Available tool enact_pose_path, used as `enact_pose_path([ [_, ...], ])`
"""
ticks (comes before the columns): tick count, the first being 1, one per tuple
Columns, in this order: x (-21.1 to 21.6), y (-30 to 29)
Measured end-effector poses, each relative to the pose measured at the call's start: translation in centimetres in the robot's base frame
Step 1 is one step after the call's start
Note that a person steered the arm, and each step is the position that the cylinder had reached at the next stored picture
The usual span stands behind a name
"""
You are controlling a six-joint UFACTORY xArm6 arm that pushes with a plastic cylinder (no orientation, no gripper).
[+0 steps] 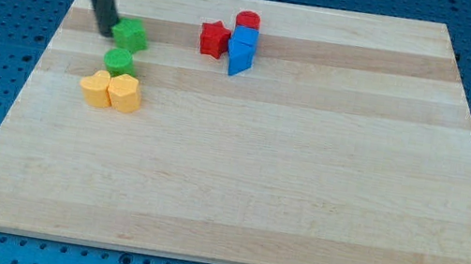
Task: Push the green star into the red star
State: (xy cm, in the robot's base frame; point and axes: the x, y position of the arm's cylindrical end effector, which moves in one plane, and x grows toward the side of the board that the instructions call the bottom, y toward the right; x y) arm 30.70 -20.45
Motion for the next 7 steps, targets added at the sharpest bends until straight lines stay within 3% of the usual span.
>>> enact_pose_path([
  [1,0.4,-2.1],
  [2,4.2,-4.7],
  [3,5.1,-1.9],
  [5,-1.7,6.3],
  [7,-3.4,1.4],
])
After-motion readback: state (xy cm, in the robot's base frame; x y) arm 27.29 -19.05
